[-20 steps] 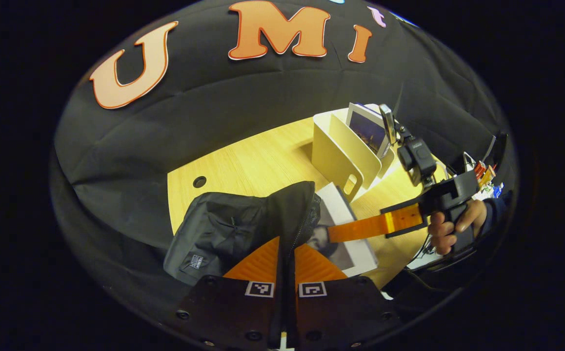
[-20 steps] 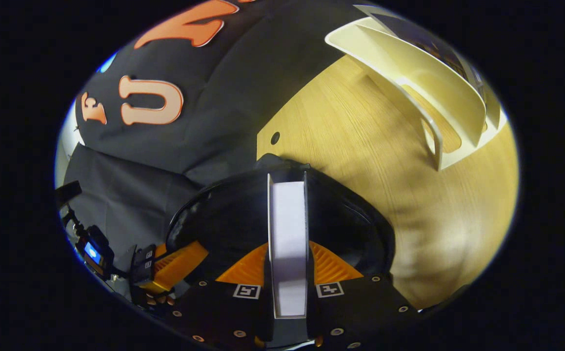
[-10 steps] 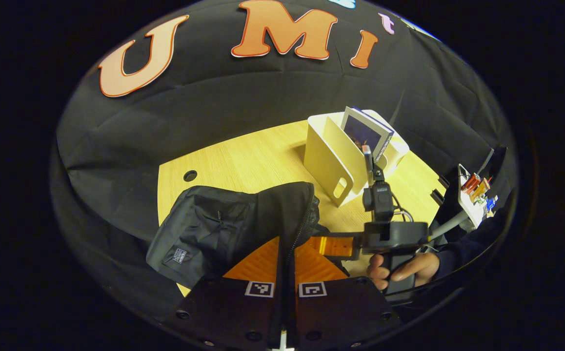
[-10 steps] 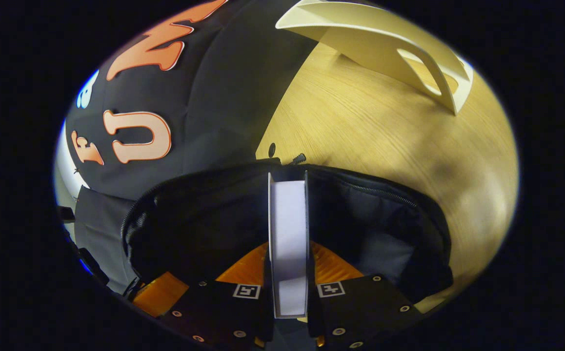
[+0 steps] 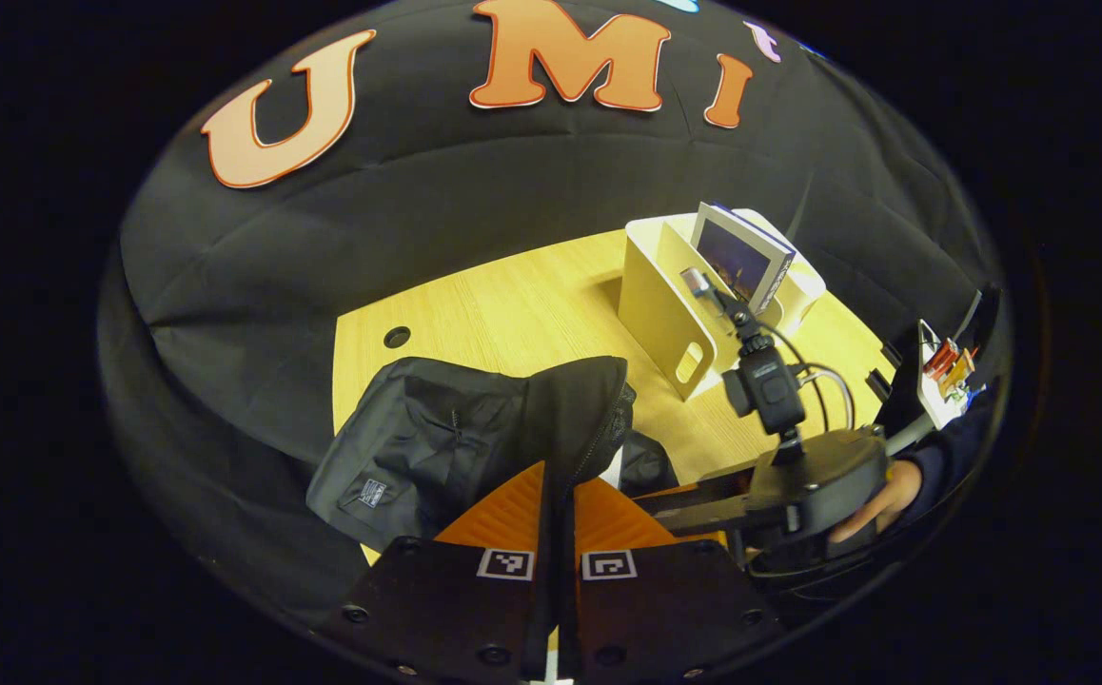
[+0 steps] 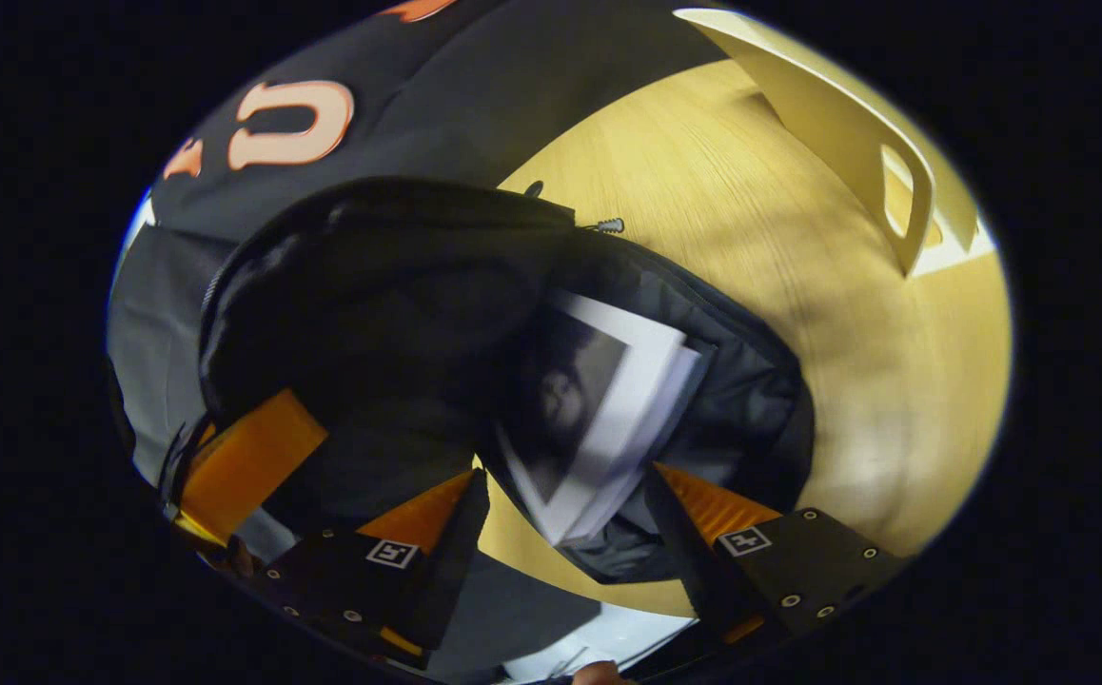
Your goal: Open the schoolbag, grab two books from the bookshelf and put them into the schoolbag.
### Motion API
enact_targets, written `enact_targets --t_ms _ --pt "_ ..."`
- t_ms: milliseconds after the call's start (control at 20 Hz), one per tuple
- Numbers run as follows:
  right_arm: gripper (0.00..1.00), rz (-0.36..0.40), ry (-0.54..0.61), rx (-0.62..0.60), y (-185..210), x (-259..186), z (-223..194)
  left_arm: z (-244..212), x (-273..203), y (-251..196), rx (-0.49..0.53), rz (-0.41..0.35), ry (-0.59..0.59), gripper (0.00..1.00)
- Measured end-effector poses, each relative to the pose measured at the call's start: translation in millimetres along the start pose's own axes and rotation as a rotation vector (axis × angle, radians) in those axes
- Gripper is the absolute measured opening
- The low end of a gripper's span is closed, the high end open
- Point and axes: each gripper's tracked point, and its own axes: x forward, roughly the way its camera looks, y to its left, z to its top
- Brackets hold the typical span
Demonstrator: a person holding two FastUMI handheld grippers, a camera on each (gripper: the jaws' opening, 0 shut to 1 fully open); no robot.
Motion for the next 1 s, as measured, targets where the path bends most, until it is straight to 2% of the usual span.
enact_targets --t_ms 200,350,700,850,1000 --pt "0.99 -0.108 0.059 -0.171 -32 -60 -1 -13 2 -8 0.026 0.006 0.018 0.04" --pt "0.98 -0.206 0.056 -0.305 -63 -110 21 -19 4 -12 0.036 0.012 0.03 0.05" --pt "0.98 -0.383 0.033 -0.381 -113 -221 84 -31 8 -16 -0.01 0.027 0.039 0.05" --pt "0.98 -0.457 0.026 -0.416 -134 -250 115 -34 9 -17 -0.022 0.029 0.052 0.05" --pt "0.99 -0.491 0.03 -0.415 -143 -268 145 -33 10 -16 -0.036 0.037 0.058 0.05"
